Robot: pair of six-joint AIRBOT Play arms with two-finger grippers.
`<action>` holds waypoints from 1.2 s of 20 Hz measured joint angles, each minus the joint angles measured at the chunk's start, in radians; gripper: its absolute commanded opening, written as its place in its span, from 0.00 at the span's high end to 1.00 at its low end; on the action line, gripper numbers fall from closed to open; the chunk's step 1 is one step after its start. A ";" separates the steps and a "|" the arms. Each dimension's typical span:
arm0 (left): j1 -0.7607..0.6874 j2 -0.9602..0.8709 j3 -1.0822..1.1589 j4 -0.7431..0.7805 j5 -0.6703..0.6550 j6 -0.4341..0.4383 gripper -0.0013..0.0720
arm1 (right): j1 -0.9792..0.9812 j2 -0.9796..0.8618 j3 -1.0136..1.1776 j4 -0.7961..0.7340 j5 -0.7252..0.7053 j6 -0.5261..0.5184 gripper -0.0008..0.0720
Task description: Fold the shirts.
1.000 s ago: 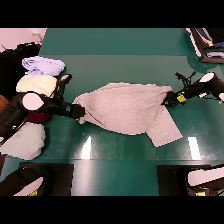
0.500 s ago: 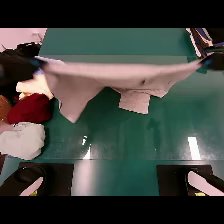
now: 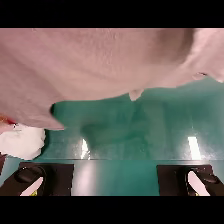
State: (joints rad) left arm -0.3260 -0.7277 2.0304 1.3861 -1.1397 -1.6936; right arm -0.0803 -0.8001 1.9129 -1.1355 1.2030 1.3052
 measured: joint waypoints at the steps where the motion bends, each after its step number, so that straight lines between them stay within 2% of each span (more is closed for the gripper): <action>1: 0.000 -0.001 0.019 -0.006 -0.001 0.000 0.95 | 0.000 0.004 0.032 -0.034 0.005 0.024 0.98; 7: 0.000 -0.069 -0.035 -0.006 -0.120 -0.001 0.95 | 0.000 -0.126 0.172 -0.122 0.170 0.134 0.98; 13: 0.000 -0.243 -0.374 0.002 -0.214 0.003 0.95 | 0.000 -0.348 -0.037 -0.069 0.319 0.185 0.98; 15: 0.000 -0.333 -0.499 0.003 -0.170 0.014 0.95 | 0.005 -0.447 -0.119 -0.060 0.339 0.190 0.98; 18: -0.001 -0.503 -0.600 0.013 -0.020 0.056 0.95 | 0.008 -0.601 -0.197 -0.045 0.303 0.184 0.98; 24: 0.061 -0.817 -0.529 0.049 0.274 0.072 0.95 | 0.009 -0.880 -0.122 -0.037 0.117 0.149 0.98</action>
State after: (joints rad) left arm -0.2649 -1.5444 1.5017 1.4349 -0.8654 -1.6215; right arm -0.0711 -1.6802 1.7912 -1.1721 1.3205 1.4540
